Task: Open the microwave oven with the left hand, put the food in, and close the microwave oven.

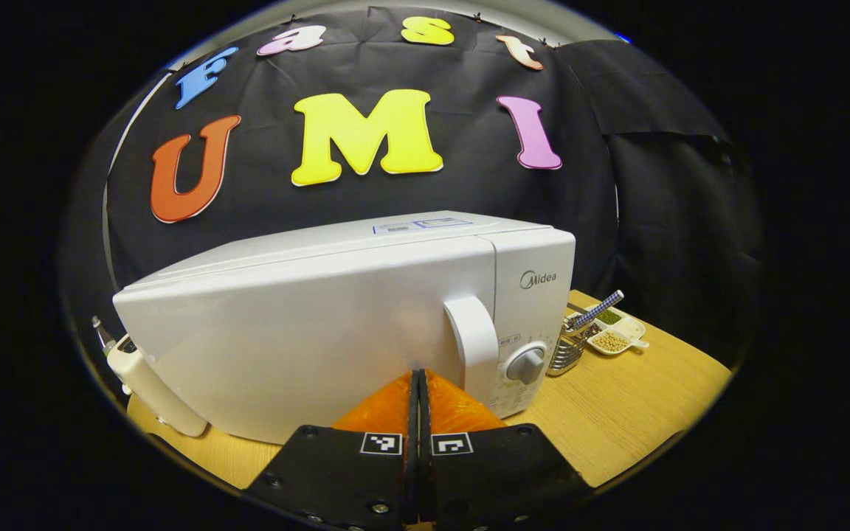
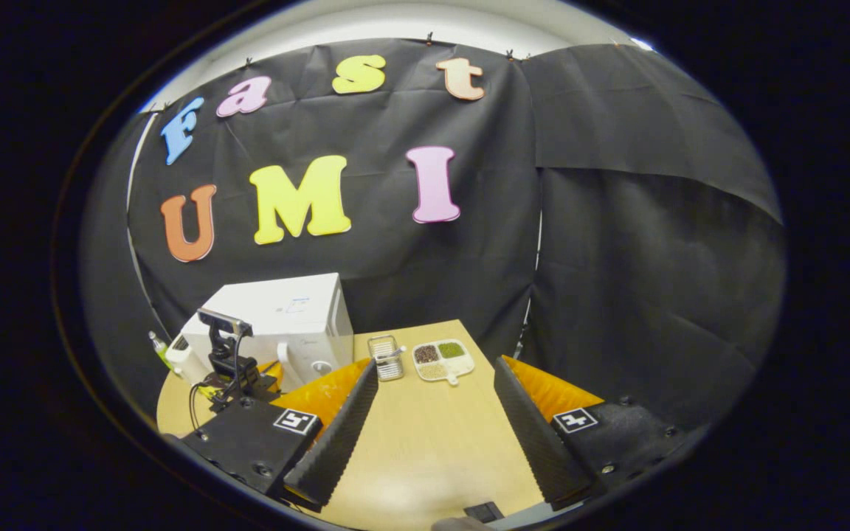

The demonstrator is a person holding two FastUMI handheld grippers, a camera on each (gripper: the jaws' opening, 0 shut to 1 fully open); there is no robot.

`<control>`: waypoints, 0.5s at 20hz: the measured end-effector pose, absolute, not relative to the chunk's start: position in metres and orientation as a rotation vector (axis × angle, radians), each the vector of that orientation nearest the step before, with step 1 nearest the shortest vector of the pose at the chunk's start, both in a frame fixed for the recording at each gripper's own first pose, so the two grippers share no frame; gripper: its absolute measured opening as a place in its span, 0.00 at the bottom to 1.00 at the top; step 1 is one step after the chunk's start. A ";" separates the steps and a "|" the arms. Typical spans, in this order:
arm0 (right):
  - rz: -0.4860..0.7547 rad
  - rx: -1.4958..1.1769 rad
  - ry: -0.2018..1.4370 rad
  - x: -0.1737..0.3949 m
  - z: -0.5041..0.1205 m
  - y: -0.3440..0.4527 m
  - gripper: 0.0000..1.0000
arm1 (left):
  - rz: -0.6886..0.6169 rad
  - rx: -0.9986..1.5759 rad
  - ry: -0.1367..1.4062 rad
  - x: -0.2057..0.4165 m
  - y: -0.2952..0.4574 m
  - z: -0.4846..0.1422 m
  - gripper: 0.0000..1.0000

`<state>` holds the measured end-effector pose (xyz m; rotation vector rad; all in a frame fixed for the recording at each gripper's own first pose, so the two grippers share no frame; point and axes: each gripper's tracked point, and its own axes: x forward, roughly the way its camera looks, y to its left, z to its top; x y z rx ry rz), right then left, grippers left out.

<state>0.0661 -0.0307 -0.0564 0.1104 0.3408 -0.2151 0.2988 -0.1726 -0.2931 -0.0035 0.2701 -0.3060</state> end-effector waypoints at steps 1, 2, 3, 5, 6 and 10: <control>-0.219 0.113 0.344 0.064 -0.060 -0.031 0.92 | -0.280 0.012 0.277 0.295 -0.164 -0.299 0.00; -0.222 0.118 0.347 0.062 -0.062 -0.032 1.00 | -0.268 0.027 0.284 0.288 -0.155 -0.304 0.00; -0.225 0.124 0.352 0.060 -0.065 -0.033 0.92 | -0.265 0.034 0.299 0.277 -0.148 -0.312 0.08; -0.223 0.129 0.360 0.058 -0.071 -0.031 1.00 | -0.272 0.023 0.342 0.260 -0.139 -0.333 0.61; -0.219 0.127 0.364 0.058 -0.074 -0.029 1.00 | -0.255 0.028 0.362 0.250 -0.127 -0.336 0.88; -0.175 0.107 0.376 0.062 -0.088 -0.008 1.00 | -0.211 -0.030 0.379 0.209 -0.094 -0.325 0.97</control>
